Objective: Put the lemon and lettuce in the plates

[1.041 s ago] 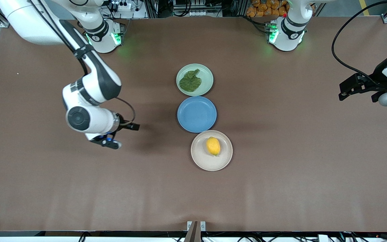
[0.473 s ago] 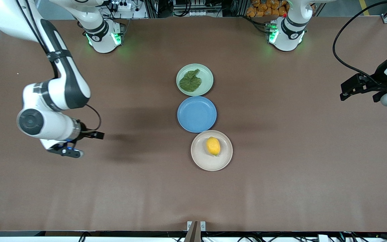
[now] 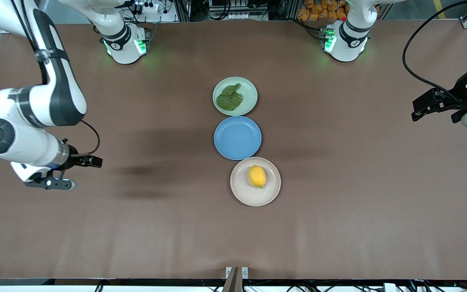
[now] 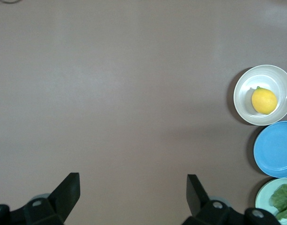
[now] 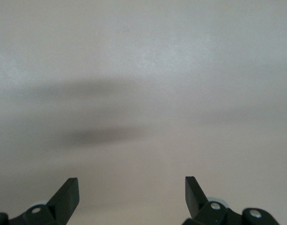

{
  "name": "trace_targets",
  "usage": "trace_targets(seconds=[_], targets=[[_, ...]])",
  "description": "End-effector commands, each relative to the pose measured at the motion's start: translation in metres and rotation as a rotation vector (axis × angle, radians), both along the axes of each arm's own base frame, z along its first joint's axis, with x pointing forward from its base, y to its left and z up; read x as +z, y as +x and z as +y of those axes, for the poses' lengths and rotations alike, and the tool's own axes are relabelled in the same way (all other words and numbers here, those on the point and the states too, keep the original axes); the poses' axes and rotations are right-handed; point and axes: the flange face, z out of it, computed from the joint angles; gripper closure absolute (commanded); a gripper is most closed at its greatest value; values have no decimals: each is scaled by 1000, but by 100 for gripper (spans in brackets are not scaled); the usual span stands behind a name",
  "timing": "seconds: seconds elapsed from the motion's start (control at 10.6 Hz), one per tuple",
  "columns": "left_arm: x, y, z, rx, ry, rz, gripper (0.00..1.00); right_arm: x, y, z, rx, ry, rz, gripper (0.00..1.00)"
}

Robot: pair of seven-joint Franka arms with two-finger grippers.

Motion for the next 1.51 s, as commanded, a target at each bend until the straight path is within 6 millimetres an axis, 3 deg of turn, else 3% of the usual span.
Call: trace_targets(seconds=[0.0, 0.09, 0.95, 1.42], targets=[[5, -7, 4, -14, -6, 5, 0, 37, 2, -3, 12, -17, 16, 0], [5, -7, 5, -13, -6, 5, 0, 45, 3, 4, 23, -22, 0, 0], [5, -8, 12, -5, -5, 12, 0, 157, -29, -15, 86, -127, -135, 0], [3, -9, 13, -4, -2, 29, 0, 198, -50, -22, 58, -101, -166, 0]])
